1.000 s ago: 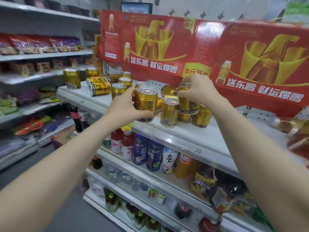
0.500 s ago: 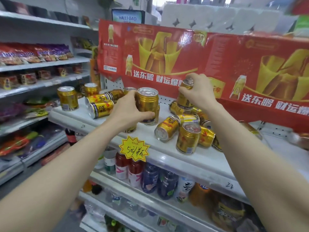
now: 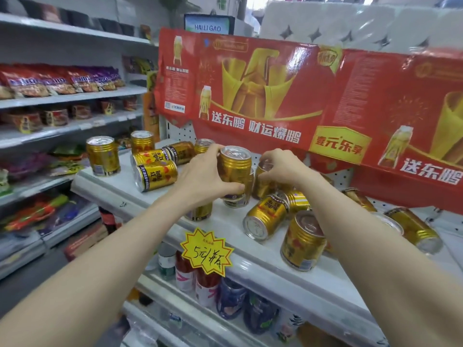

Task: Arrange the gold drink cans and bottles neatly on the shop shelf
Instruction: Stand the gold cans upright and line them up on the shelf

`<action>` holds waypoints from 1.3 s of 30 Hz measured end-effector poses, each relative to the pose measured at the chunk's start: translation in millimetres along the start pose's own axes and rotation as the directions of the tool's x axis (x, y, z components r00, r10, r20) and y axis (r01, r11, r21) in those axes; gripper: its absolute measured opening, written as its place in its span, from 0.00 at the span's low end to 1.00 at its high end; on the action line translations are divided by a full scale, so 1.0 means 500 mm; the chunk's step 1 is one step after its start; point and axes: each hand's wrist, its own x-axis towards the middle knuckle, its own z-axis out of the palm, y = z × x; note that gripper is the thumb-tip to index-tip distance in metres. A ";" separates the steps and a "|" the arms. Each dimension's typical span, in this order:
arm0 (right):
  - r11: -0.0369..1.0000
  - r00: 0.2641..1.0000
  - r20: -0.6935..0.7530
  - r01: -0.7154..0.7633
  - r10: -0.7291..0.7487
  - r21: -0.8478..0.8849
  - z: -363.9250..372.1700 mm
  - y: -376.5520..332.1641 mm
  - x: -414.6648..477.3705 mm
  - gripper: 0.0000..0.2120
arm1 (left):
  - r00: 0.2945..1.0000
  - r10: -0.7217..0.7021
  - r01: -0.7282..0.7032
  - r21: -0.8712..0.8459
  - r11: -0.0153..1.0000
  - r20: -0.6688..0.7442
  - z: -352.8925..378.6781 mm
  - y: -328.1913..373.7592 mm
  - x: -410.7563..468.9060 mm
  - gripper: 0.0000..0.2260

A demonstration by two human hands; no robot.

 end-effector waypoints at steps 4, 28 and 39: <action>0.991 0.993 -0.094 0.081 -0.072 0.106 -0.059 -0.026 -0.013 0.20 | 1.000 0.004 -0.003 -0.036 0.999 0.018 0.001 -0.002 0.015 0.39; 0.929 0.890 -0.277 -0.320 0.362 0.186 -0.060 -0.173 0.123 0.23 | 0.898 0.297 -0.345 0.100 0.933 0.325 -0.088 -0.254 0.297 0.28; 0.867 0.874 0.004 -0.483 0.486 0.120 0.034 -0.125 0.170 0.23 | 0.829 0.369 -0.418 0.028 0.908 0.420 -0.057 -0.265 0.291 0.30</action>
